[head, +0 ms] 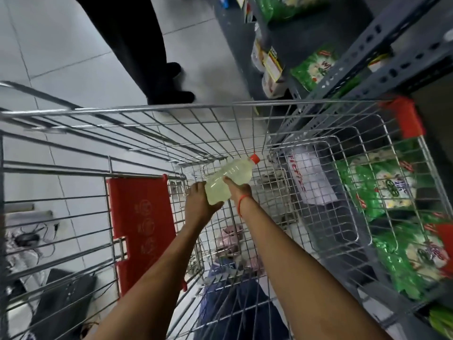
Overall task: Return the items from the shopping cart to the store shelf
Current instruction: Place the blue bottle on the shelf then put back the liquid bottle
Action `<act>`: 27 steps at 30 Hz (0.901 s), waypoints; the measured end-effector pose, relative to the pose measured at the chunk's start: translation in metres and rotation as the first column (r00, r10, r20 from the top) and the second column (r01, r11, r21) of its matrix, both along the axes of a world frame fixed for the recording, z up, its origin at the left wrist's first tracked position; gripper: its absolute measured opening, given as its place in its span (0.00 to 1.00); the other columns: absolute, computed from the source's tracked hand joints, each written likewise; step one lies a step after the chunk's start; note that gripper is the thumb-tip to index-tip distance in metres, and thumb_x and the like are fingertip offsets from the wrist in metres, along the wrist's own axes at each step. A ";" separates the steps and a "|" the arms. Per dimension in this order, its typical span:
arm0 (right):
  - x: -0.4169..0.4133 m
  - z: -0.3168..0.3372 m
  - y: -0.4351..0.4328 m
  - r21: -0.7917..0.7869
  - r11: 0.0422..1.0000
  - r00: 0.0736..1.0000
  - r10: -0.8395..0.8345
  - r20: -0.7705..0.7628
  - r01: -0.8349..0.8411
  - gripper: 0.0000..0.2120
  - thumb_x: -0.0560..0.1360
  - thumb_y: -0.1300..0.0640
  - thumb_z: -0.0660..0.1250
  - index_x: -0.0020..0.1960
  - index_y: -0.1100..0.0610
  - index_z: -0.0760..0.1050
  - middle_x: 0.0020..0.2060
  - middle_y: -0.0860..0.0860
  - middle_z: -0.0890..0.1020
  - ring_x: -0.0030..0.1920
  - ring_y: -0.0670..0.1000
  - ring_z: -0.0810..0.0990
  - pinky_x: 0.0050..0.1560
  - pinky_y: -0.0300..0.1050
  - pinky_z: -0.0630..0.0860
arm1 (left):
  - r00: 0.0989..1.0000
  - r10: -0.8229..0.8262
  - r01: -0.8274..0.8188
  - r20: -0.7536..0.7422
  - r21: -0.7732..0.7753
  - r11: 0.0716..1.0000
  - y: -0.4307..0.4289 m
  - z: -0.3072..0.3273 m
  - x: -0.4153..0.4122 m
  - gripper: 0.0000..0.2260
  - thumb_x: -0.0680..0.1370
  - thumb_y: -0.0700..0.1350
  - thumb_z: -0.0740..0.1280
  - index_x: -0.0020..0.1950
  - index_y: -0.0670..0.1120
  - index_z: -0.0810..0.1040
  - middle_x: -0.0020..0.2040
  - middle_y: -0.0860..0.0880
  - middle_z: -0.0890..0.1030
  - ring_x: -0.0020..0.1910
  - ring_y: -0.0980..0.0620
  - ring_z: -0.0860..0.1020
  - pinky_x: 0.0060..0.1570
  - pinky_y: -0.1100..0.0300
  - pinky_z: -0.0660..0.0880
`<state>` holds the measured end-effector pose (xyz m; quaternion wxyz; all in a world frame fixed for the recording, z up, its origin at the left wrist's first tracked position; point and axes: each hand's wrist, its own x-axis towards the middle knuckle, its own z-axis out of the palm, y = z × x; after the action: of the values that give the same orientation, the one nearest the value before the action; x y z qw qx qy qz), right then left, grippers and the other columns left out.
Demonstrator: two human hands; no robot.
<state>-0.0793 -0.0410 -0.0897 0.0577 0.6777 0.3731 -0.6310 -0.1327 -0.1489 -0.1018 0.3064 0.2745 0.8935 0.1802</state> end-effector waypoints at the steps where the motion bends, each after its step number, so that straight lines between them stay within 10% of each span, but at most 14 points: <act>1: 0.001 -0.004 0.000 -0.011 1.000 1.000 -0.017 0.020 0.017 0.33 0.69 0.48 0.73 0.67 0.63 0.68 0.62 0.61 0.78 0.60 0.59 0.78 0.52 0.46 0.76 | 1.000 0.004 -0.004 0.007 0.009 1.000 -0.003 0.001 0.005 0.33 0.66 0.48 0.77 0.64 0.39 0.68 0.61 0.38 0.73 0.59 0.40 0.71 0.56 0.46 0.73; 9: 0.002 -0.019 -0.008 -0.027 0.985 0.979 -0.165 0.116 0.170 0.45 0.59 0.46 0.80 0.67 0.63 0.66 0.61 0.61 0.77 0.57 0.60 0.78 0.55 0.54 0.80 | 0.994 0.097 -0.104 0.047 0.169 0.980 -0.022 -0.003 0.015 0.20 0.70 0.44 0.74 0.59 0.44 0.74 0.58 0.43 0.75 0.56 0.42 0.72 0.52 0.51 0.71; 16: 0.030 0.002 -0.016 0.091 0.979 0.983 -0.177 -0.042 0.180 0.31 0.60 0.53 0.80 0.61 0.58 0.74 0.58 0.58 0.81 0.57 0.58 0.80 0.58 0.58 0.79 | 0.861 0.205 -0.272 0.466 0.081 0.959 -0.018 0.010 -0.008 0.41 0.63 0.44 0.80 0.71 0.40 0.63 0.69 0.41 0.71 0.67 0.43 0.69 0.66 0.48 0.69; 23: 0.097 0.106 0.019 0.115 0.987 0.927 -0.066 -0.368 0.115 0.20 0.66 0.61 0.76 0.57 0.55 0.79 0.54 0.56 0.84 0.53 0.57 0.83 0.46 0.50 0.82 | 0.534 -0.146 0.091 0.833 0.114 0.989 0.009 0.095 -0.018 0.22 0.68 0.43 0.75 0.61 0.49 0.76 0.63 0.45 0.78 0.62 0.44 0.75 0.64 0.49 0.72; 27: 0.139 0.188 0.042 0.258 0.953 0.852 0.001 -0.524 0.158 0.19 0.61 0.58 0.76 0.51 0.50 0.80 0.48 0.50 0.86 0.49 0.53 0.84 0.47 0.50 0.81 | 0.580 -0.370 0.223 0.726 0.295 0.929 0.050 0.174 0.009 0.22 0.66 0.42 0.78 0.59 0.50 0.78 0.58 0.48 0.82 0.57 0.49 0.79 0.60 0.51 0.77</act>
<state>0.0601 0.0015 0.0986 -0.1716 0.4984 0.4353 -0.7298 -0.1235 -0.0991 0.0720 0.6589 0.3421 0.5981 0.3018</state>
